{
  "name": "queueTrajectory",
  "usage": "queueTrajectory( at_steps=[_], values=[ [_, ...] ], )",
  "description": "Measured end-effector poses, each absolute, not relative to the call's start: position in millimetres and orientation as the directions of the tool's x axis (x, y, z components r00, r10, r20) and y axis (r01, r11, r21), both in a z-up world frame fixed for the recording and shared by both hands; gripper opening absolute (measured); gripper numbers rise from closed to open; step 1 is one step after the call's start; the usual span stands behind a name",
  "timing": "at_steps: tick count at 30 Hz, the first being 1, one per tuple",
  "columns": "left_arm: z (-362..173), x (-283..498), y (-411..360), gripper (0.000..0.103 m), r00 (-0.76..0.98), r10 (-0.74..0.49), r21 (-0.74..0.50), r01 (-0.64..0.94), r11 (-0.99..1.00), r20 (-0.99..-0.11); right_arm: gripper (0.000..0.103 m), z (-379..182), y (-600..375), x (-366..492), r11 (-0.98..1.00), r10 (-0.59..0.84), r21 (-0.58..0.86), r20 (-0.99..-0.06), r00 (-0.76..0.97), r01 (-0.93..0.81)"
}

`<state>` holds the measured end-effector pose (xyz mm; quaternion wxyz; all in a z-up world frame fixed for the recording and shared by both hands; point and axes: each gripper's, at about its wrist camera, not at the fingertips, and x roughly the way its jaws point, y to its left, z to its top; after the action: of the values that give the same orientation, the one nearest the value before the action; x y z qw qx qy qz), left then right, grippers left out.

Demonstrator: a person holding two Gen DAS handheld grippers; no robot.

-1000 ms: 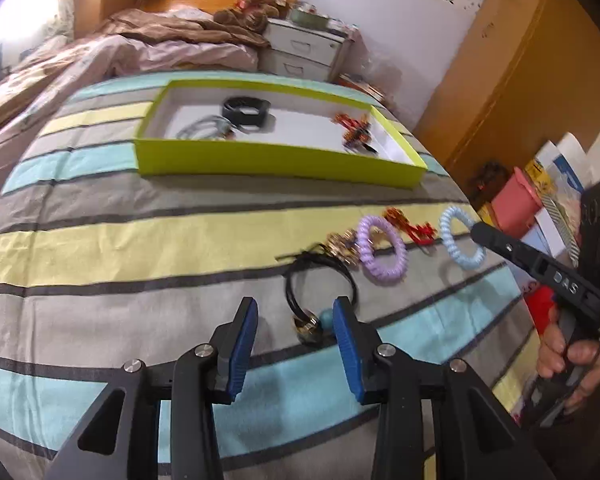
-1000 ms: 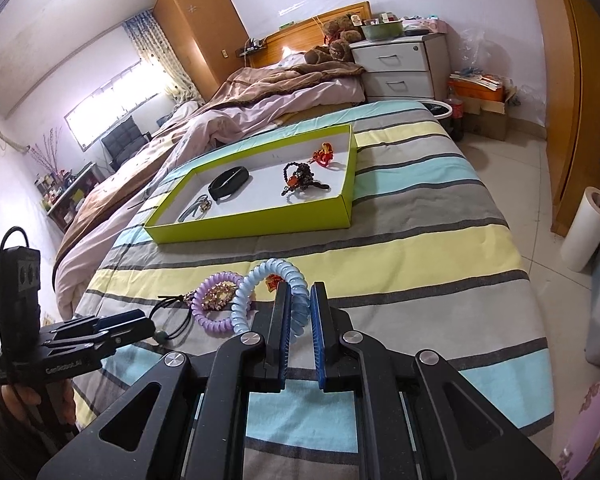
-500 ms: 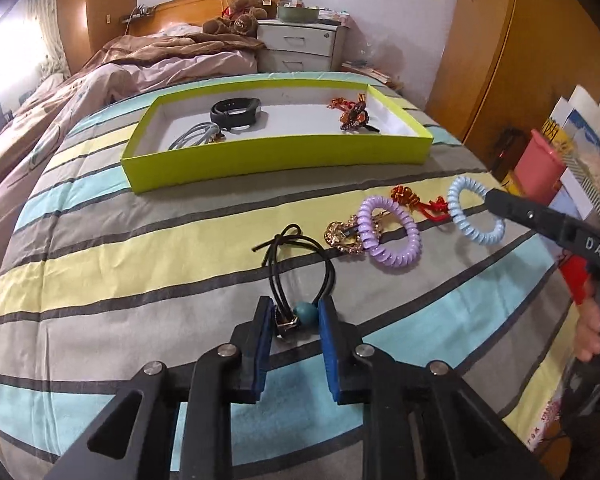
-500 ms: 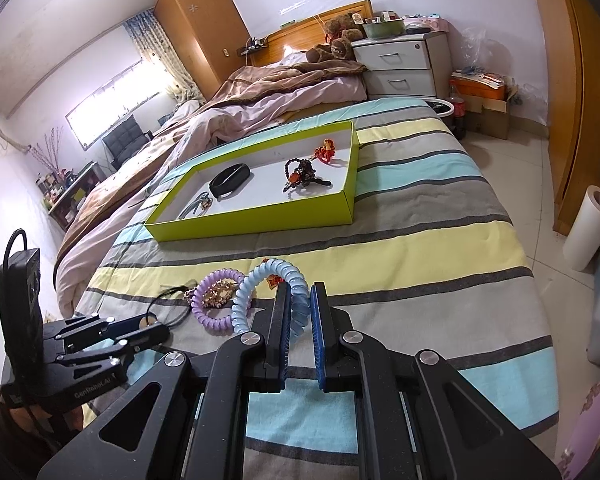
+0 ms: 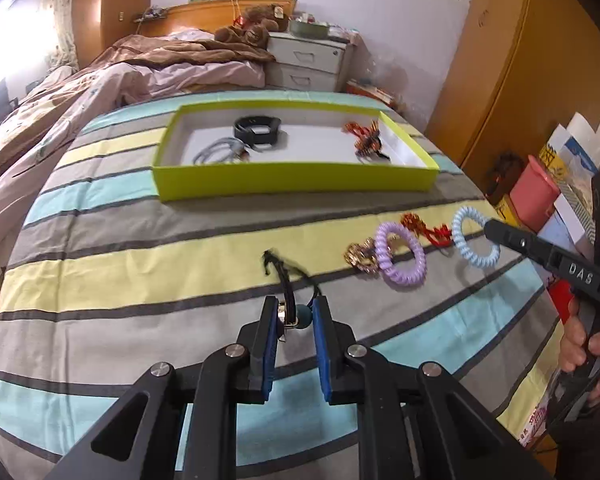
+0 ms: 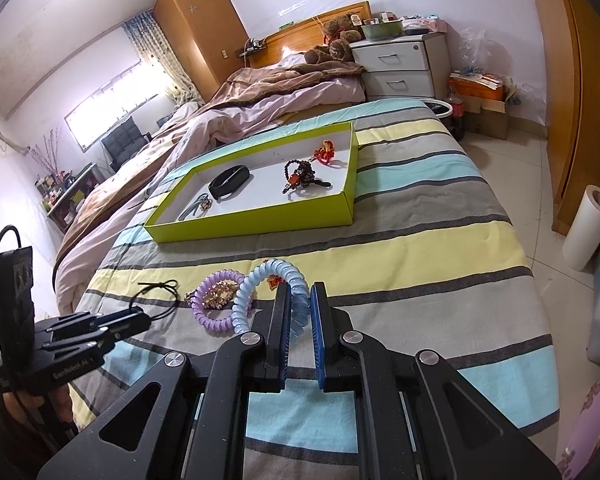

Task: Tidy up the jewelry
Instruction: 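Carry the black hair tie with the left tool while the right tool carries the blue coil into the box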

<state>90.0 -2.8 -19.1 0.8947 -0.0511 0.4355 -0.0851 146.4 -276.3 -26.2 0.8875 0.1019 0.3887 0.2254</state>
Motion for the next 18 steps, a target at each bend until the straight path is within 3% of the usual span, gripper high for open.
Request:
queueTrajectory(
  at_steps=[18],
  values=[
    [13,101,16,0.017,0.672,-0.227,-0.186,0.134,0.973,-0.705,0.01,-10,-266,154,0.873,0.488,0.352,-0.621,0.613,-0.339]
  ],
)
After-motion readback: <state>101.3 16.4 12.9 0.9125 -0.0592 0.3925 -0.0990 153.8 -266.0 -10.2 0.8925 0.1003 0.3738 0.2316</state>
